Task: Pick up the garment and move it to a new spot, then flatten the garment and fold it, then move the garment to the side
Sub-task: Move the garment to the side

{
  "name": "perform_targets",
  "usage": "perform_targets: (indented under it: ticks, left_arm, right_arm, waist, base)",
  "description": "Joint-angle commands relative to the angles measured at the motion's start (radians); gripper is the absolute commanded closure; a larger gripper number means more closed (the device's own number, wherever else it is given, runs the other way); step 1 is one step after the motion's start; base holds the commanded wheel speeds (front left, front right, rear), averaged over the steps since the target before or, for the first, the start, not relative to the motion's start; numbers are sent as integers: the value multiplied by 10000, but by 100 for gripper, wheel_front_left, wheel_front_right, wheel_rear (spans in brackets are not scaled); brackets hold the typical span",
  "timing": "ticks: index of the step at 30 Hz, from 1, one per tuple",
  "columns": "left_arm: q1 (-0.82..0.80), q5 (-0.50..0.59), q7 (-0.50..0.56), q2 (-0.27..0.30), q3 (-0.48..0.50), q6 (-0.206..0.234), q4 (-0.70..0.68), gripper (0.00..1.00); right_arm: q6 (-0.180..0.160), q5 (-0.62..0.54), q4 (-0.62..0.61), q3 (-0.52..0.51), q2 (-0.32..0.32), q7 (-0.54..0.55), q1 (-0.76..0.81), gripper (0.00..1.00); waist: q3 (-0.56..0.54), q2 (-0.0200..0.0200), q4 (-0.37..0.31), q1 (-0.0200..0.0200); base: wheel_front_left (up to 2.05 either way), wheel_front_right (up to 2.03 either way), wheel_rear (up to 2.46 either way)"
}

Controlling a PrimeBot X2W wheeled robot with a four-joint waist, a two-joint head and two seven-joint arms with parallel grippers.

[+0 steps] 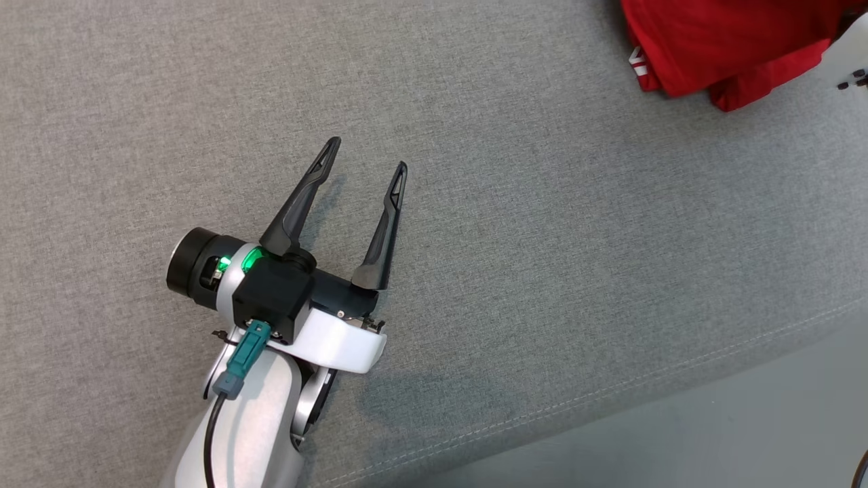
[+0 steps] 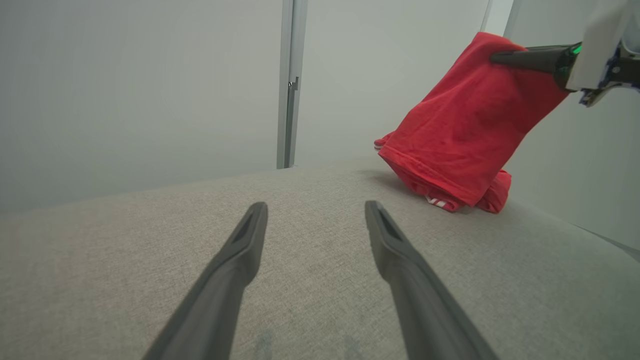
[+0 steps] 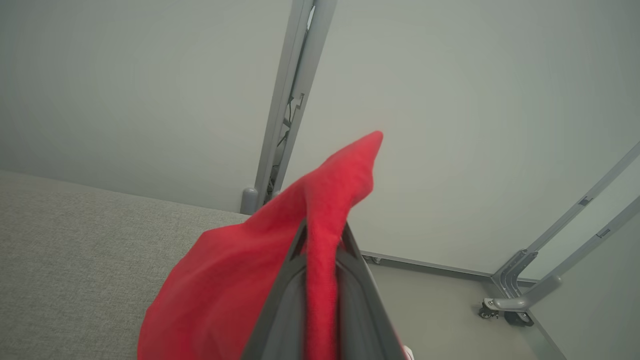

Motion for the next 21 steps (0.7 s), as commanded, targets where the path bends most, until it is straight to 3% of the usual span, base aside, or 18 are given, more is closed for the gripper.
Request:
perform_targets:
  ticks: [1,5,6,7,8,14,21]
  left_arm:
    - [-296,60,-46,35,239,-60,-295,0]
    - [-355,97,-46,39,231,-90,-282,0]
    - [-380,107,-46,39,226,-93,-281,0]
    - [-404,115,-46,39,222,-95,-282,0]
    - [-427,122,-46,38,219,-97,-285,0]
    - [-494,95,-46,35,232,-70,-270,0]
    - [-349,-85,-46,30,365,39,-256,0]
  right_arm:
    - [12,-53,63,74,-215,-132,-52,100]
    - [12,-57,843,212,-289,-132,-288,100]
    - [12,-97,1006,186,-305,-132,-360,86]
    - [12,-158,1154,116,-320,-132,-432,59]
    - [12,-282,1256,-6,-347,-132,-510,0]
    - [12,-1488,1069,-920,-122,-132,-519,0]
    - [12,-2639,51,-1710,847,-132,282,0]
  waist:
    - [48,0,27,0]
    - [156,0,85,0]
    - [182,0,100,0]
    - [207,0,112,0]
    - [231,0,124,0]
    - [217,0,162,0]
    - [-96,0,184,0]
  base:
    - [0,0,0]
    - [0,0,0]
    - [0,0,0]
    - [0,0,0]
    - [0,0,0]
    - [0,0,0]
    - [0,0,0]
